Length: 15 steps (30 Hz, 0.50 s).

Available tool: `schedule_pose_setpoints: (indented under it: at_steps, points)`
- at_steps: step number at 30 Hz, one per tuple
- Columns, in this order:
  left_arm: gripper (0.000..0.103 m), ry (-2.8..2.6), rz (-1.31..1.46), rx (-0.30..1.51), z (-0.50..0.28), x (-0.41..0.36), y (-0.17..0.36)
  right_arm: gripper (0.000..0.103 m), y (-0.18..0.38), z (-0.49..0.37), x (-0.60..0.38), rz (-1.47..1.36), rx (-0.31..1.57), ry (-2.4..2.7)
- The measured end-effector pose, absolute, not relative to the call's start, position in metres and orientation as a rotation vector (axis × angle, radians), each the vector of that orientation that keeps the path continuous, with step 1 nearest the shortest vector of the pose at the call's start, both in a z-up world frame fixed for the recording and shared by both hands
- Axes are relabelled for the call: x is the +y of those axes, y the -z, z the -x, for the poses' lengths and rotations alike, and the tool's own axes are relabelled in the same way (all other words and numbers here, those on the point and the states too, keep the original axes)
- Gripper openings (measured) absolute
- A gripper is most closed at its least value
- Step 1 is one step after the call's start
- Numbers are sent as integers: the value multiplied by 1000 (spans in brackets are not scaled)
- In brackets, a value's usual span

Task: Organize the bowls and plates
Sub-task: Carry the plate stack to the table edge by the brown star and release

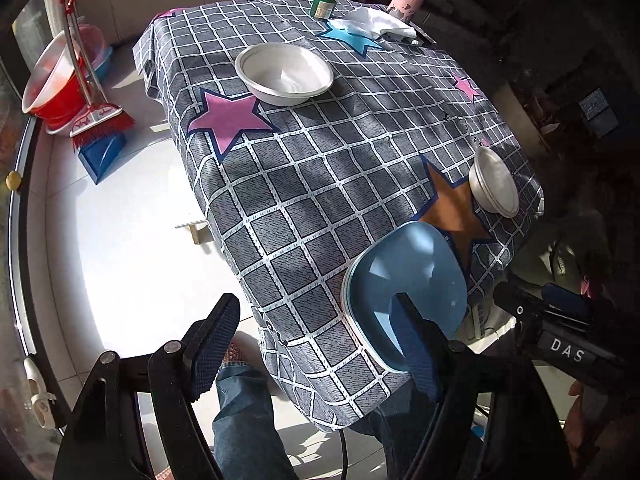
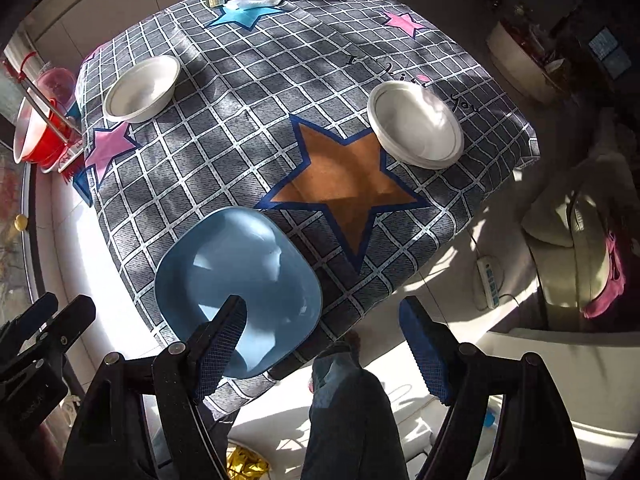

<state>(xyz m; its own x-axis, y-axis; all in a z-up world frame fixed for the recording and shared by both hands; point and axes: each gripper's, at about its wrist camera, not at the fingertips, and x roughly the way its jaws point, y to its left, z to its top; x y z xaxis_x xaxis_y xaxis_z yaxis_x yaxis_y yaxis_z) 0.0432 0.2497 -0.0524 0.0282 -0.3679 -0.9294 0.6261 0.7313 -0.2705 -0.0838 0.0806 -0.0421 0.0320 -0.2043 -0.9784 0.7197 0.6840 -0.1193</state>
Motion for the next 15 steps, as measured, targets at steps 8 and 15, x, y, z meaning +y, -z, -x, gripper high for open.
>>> schedule_pose_setpoints:
  at_steps: [8,15]
  points:
    - [80,753,-184,1312,-49,305,34,80,55,41,122,-413,1417,693]
    - [80,889,-286,1251,-69,329,39,80,46,31,153,-370,1428,803]
